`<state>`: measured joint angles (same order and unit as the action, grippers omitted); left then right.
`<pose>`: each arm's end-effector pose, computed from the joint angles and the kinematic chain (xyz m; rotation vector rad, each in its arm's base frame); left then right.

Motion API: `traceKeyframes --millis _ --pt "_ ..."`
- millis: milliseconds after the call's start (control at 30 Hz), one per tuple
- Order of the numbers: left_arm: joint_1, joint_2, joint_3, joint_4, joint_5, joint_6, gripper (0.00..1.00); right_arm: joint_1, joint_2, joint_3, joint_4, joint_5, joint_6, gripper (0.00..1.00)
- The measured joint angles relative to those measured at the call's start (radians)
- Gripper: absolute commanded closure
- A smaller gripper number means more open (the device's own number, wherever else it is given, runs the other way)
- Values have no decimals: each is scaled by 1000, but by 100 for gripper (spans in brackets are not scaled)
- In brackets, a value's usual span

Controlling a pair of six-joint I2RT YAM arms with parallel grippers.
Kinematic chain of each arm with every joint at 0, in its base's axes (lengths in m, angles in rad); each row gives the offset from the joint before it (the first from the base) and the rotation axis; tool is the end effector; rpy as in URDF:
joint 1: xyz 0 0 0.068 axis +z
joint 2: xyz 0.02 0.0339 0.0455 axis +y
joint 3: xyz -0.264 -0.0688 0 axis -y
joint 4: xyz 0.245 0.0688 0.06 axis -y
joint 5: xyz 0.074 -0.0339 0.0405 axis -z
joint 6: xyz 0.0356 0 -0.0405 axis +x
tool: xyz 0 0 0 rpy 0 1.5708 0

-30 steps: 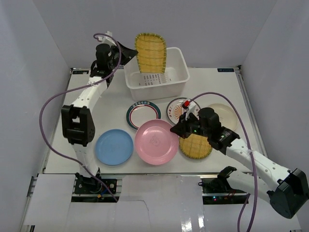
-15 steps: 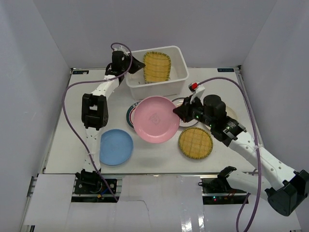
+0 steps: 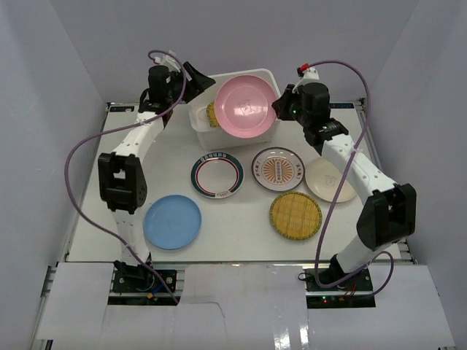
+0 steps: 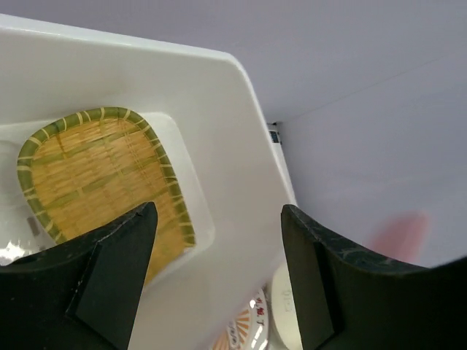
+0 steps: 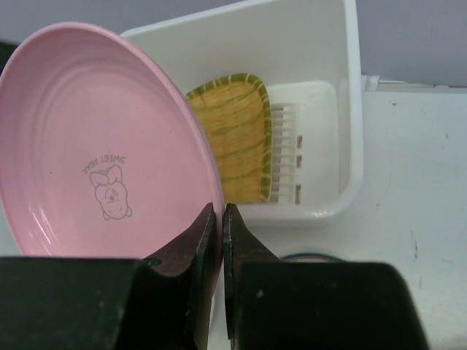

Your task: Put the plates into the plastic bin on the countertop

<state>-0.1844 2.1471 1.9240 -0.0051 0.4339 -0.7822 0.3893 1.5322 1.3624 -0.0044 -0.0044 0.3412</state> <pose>0.5081 -0.1100 0.3151 -0.2393 1.8962 -1.0624 0.3417 0.1403 0.3760 -0.0460 1.7751 0.5360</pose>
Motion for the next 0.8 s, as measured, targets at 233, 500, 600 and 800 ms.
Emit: traceKeyframes --millis 233,500,600,800 --pt "55 -607 -487 2 -172 63 30 -3 369 378 7 42 23 92" --pt "52 -967 -925 -348 -485 92 28 -1 685 673 -24 95 31 92" --pt "52 -962 -1003 -538 -571 60 23 5 716 669 -69 111 20 92" --pt "52 -1004 -1106 -784 -633 -18 19 19 719 678 -76 105 16 38"
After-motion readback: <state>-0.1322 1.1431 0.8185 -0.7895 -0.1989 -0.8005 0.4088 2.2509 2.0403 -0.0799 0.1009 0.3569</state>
